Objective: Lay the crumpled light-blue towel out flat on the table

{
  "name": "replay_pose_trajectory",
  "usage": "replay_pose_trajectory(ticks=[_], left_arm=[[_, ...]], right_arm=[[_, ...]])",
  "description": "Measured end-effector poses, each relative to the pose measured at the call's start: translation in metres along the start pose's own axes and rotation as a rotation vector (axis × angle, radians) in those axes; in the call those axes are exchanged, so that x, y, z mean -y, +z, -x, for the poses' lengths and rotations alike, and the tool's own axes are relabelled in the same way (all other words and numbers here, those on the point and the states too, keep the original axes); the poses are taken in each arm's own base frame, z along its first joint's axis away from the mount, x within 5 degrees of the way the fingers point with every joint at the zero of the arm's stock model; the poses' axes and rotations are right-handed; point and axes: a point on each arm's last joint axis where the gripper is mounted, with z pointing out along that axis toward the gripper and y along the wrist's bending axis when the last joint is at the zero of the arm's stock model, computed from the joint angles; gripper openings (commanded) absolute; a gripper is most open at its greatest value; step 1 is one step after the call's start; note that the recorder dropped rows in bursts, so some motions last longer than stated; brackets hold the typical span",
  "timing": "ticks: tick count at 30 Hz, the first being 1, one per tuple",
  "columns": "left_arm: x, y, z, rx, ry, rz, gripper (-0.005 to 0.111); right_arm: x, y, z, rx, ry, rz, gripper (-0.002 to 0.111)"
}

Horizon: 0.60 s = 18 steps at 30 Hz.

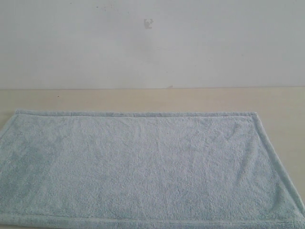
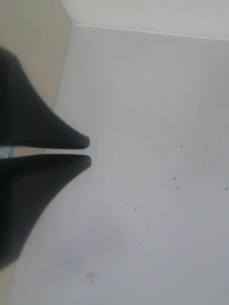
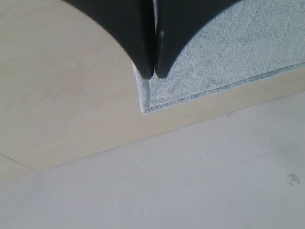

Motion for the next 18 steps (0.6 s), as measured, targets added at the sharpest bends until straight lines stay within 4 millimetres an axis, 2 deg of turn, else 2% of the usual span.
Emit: replay_pose_trajectory(ticks=[15, 18], left_arm=[[-0.014, 0.005, -0.057, -0.088, -0.059, 0.039, 0.004], [-0.015, 0.005, -0.061, -0.099, -0.058, 0.041, 0.004]], right_arm=[[0.0, 0.0, 0.0, 0.0, 0.0, 0.0, 0.0], [0.0, 0.0, 0.0, -0.002, 0.0, 0.0, 0.0]])
